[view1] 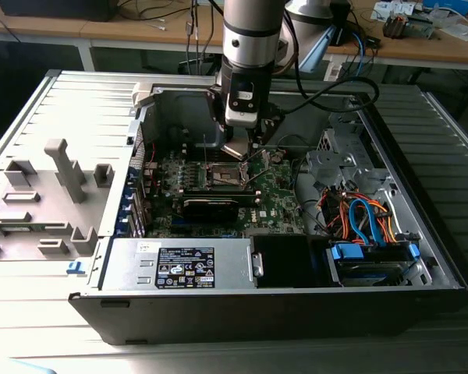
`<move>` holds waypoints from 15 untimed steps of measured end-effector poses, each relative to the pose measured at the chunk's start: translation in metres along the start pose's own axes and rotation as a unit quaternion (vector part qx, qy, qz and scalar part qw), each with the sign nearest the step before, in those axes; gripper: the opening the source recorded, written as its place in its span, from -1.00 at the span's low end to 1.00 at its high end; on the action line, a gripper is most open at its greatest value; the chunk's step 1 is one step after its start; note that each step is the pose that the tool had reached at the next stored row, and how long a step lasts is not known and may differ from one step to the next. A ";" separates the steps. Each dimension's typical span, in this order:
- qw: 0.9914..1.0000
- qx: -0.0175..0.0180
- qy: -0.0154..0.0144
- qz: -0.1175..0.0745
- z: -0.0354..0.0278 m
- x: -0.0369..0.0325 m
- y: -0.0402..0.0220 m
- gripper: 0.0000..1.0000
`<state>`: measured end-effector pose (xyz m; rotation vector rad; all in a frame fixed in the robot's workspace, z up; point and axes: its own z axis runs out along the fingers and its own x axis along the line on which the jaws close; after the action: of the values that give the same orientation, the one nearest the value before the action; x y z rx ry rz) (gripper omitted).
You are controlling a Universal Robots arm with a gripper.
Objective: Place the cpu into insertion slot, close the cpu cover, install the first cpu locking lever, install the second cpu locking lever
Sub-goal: 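Place the cpu into insertion slot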
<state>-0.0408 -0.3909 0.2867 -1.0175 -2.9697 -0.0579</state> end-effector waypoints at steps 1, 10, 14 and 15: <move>1.000 0.000 0.000 0.002 0.0001 0.0000 0.0000 0.09; 1.000 0.000 -0.001 0.017 0.0005 0.0000 0.0000 0.09; 1.000 0.000 -0.001 0.024 0.0007 0.0000 0.0000 0.09; 1.000 0.000 -0.001 0.025 0.0007 0.0000 0.0000 0.09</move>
<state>-0.0408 -0.3909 0.2860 -1.0912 -2.9444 -0.0581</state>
